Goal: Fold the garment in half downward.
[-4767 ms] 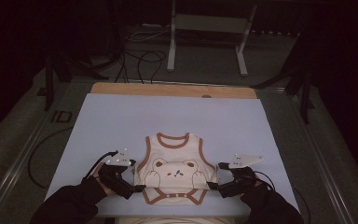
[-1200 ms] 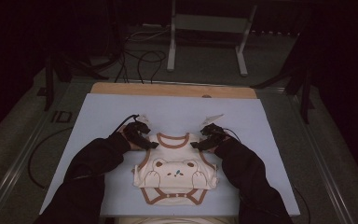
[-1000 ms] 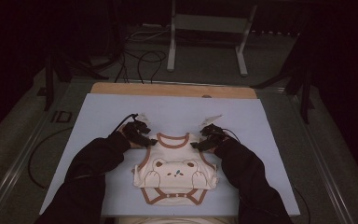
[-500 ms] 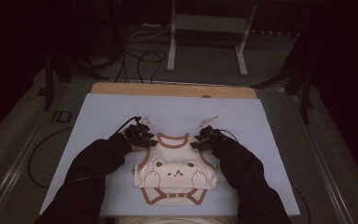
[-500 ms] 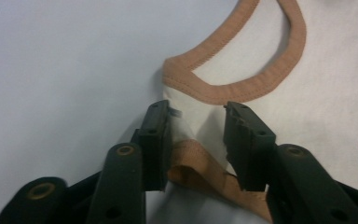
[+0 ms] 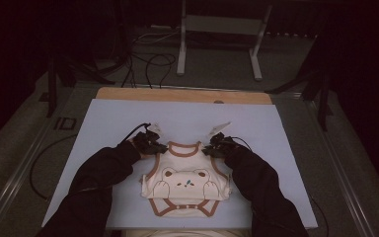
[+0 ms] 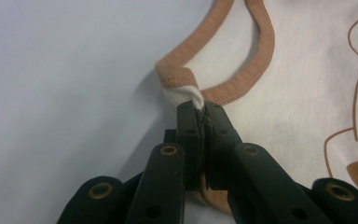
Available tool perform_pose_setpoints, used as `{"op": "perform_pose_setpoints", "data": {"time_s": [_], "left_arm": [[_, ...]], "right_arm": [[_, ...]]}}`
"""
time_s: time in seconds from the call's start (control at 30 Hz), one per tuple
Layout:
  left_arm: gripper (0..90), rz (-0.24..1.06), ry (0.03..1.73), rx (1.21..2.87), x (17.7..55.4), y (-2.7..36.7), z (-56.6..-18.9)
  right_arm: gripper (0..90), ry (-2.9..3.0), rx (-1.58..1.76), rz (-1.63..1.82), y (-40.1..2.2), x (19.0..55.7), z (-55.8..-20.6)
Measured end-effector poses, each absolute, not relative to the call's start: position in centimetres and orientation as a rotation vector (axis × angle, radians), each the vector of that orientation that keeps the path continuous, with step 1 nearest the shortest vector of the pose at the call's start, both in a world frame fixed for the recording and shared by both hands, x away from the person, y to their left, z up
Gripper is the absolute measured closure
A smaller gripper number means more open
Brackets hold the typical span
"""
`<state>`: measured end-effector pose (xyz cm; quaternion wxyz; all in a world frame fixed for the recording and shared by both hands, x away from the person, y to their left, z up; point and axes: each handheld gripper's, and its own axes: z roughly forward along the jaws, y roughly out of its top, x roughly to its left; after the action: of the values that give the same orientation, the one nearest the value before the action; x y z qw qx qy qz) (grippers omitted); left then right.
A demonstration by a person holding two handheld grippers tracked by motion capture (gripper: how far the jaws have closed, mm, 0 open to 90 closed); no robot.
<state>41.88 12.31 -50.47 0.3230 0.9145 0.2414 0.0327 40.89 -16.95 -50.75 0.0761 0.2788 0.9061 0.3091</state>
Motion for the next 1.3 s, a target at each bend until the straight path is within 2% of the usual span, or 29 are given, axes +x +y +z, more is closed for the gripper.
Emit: {"op": "perform_pose_setpoints", "data": {"time_s": [1.07,1.3], "left_arm": [[87.3,0.165,0.545,2.312,41.6,13.3,-44.0],[87.3,0.215,0.531,2.304,41.9,13.4,-41.9]], "right_arm": [[82.4,2.603,0.737,1.046,-17.9,40.2,-44.8],[82.4,2.564,0.716,1.062,-18.0,40.6,-43.3]]}}
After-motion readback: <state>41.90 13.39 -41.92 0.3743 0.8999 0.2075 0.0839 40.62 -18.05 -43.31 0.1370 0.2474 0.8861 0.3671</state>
